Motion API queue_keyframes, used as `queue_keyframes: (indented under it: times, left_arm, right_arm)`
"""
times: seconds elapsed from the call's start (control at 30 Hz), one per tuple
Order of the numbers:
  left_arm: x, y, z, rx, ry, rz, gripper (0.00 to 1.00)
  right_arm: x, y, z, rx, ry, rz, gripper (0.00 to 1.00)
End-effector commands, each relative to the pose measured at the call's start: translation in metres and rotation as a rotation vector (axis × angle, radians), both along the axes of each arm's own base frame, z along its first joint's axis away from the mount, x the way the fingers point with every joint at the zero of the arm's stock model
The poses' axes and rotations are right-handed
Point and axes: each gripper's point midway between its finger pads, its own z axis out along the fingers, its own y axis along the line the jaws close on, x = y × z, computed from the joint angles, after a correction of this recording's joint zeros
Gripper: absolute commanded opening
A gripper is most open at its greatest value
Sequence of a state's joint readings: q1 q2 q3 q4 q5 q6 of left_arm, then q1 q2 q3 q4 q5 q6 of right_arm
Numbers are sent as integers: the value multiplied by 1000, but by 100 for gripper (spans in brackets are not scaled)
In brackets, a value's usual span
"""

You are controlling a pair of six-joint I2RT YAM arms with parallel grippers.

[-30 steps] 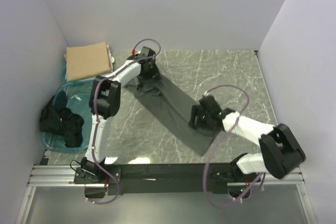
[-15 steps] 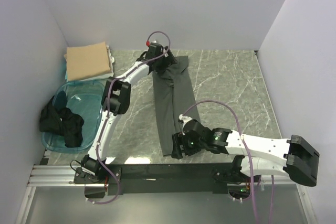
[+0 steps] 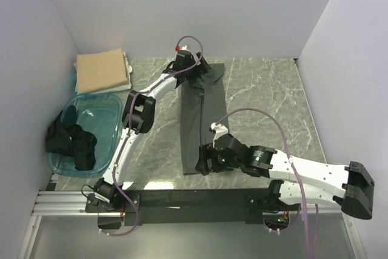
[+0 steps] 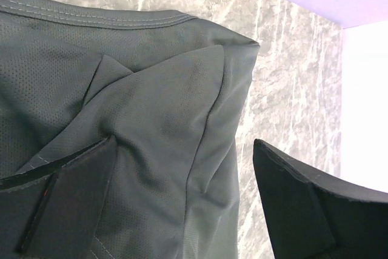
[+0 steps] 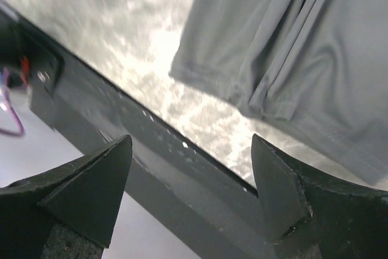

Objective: Fold and stack the t-shirts
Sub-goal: Fold the tshirt

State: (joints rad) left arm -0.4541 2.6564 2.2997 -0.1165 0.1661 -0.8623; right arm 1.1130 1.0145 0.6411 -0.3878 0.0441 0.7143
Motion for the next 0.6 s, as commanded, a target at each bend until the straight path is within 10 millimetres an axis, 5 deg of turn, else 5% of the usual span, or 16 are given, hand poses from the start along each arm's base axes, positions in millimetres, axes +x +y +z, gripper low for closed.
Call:
queue_keyframes:
  times: [0.0,0.17,0.2,0.27,0.3,0.37,0.4,0.47,0.5,0.53,0.57]
  left_arm:
    - [6,-2,100,-17,-191,-1,100]
    - [-5,5,189,-6,-329,8,99]
    - [-15,6,224,1,-391,14,99]
    - [-28,7,251,23,-443,17,99]
    - [-42,9,283,29,-500,27,99]
    - [-57,11,287,54,-498,13,99]
    - [-74,16,313,40,-528,9,100]
    - [-89,22,287,70,-457,-4,99]
    - [-108,28,306,31,-452,4,99]
    - [-113,39,271,75,-371,49,99]
    - [-124,43,263,75,-344,47,99]
  right_arm:
    - [23,2,39,71,-107,-104,86]
    - [35,-8,53,144,-136,-233,94]
    - [42,-14,59,158,-166,-280,96]
    - [48,-23,63,170,-178,-350,100]
    - [55,-31,70,190,-203,-415,100]
    - [60,-42,71,189,-219,-473,100]
    - [61,-46,74,208,-220,-498,100]
    - [63,-53,72,205,-238,-523,100]
    - [63,-56,74,214,-246,-531,100]
    - [64,-61,69,206,-251,-549,100]
    - [67,-67,66,195,-262,-575,100]
